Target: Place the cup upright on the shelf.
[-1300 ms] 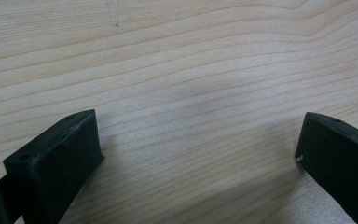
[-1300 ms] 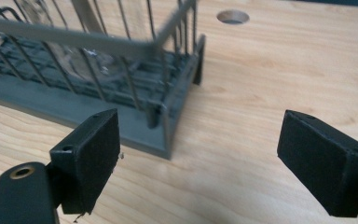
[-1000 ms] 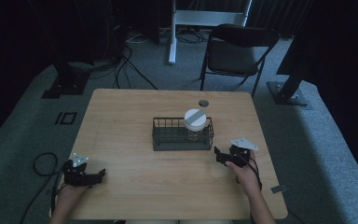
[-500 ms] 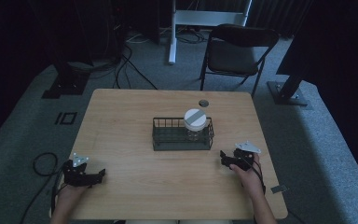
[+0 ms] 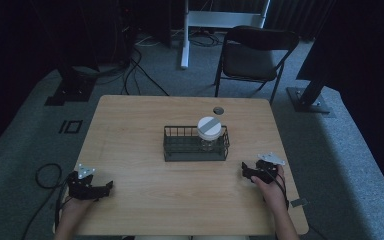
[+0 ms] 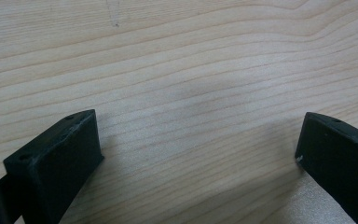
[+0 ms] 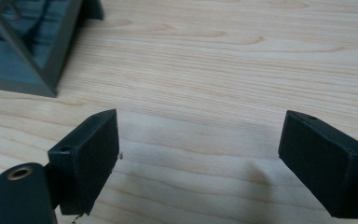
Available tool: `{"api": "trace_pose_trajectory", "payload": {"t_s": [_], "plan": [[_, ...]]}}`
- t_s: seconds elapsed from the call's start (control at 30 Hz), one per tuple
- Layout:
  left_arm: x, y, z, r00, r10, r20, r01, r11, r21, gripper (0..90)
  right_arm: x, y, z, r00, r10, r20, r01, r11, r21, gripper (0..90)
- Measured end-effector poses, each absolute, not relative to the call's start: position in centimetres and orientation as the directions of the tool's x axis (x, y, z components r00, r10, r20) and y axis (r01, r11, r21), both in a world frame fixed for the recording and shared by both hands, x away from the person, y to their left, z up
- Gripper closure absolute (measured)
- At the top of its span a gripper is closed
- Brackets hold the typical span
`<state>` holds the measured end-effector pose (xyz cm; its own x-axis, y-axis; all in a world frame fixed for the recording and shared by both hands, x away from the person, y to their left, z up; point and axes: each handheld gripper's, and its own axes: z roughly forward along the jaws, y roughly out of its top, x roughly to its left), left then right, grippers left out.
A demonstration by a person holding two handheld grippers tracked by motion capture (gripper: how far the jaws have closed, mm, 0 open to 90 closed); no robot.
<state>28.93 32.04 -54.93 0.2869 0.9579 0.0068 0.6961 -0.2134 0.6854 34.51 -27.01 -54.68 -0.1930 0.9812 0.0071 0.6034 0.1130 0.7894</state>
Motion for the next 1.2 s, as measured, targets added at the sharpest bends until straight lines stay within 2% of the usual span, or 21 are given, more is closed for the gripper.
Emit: {"api": "trace_pose_trajectory", "payload": {"t_s": [0.1, 0.4, 0.53, 0.7, 1.2], "plan": [[28.9, 32.0, -54.9, 0.287, 0.958, 0.007, 0.696, -0.214, 0.686, 0.2, 34.5, -27.5, -54.8, -0.166, 0.986, 0.006, 0.616, 0.098, 0.782, 12.1], [28.9, 32.0, -54.9, 0.287, 0.958, 0.007, 0.696, -0.214, 0.686, 0.2, 34.3, -27.9, -55.0, -0.167, 0.986, 0.012, 0.640, 0.099, 0.762, 12.1], [28.9, 32.0, -54.9, 0.287, 0.958, 0.007, 0.696, -0.213, 0.685, 0.2, 34.2, -28.8, -55.1, -0.161, 0.986, 0.049, 0.678, 0.074, 0.732, 12.2], [28.9, 32.0, -54.9, 0.288, 0.958, 0.007, 0.696, -0.214, 0.685, 0.2, 33.9, -29.1, -55.2, -0.156, 0.988, 0.013, 0.683, 0.098, 0.724, 12.3], [28.9, 32.0, -54.9, 0.288, 0.958, 0.008, 0.696, -0.214, 0.685, 0.2, 33.9, -29.1, -55.2, -0.156, 0.988, 0.014, 0.683, 0.098, 0.723, 11.8]]}}
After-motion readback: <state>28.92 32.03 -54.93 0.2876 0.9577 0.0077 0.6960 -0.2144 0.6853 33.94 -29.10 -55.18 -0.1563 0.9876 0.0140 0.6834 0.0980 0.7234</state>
